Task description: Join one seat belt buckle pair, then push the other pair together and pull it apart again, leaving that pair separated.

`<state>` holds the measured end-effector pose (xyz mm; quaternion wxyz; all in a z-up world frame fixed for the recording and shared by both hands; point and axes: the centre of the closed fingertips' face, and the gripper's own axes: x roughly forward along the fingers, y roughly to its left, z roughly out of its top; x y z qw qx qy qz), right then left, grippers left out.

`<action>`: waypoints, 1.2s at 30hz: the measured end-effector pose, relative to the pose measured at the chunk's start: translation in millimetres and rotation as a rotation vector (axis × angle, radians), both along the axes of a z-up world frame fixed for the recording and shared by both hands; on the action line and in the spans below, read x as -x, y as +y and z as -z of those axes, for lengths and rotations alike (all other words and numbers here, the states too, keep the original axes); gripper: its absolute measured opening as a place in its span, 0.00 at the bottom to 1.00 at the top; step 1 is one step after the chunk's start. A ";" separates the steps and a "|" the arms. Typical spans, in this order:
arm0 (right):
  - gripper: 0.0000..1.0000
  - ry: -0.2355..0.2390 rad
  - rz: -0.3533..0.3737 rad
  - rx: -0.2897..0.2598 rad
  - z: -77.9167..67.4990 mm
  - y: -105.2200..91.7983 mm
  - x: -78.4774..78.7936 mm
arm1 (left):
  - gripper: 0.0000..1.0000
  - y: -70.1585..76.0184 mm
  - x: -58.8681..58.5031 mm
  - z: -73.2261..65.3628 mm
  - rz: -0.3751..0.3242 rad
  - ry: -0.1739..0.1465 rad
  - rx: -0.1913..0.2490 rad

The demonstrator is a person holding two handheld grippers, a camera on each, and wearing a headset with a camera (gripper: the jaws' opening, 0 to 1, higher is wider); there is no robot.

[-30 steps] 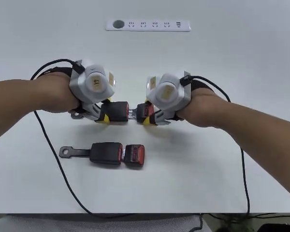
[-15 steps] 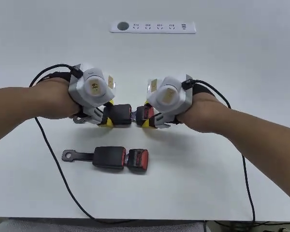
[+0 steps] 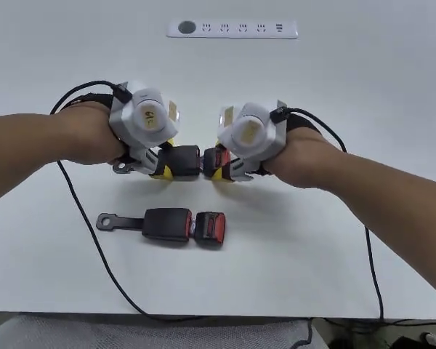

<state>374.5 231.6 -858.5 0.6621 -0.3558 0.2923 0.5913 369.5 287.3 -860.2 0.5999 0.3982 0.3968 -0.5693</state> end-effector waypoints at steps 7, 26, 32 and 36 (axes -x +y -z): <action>0.32 -0.005 0.004 0.004 -1.2 -7.1 1.2 | 0.32 0.7 0.4 0.1 -0.007 0.002 0.000; 0.34 0.010 0.066 0.004 -6.3 -71.5 11.0 | 0.32 1.6 1.4 -1.3 0.007 -0.005 -0.019; 0.34 0.006 0.075 0.042 -6.6 -108.2 18.8 | 0.32 2.8 1.7 -2.8 -0.002 -0.015 -0.015; 0.35 -0.005 0.078 0.054 -6.5 -122.4 21.1 | 0.33 3.5 2.0 -3.5 -0.005 -0.023 -0.005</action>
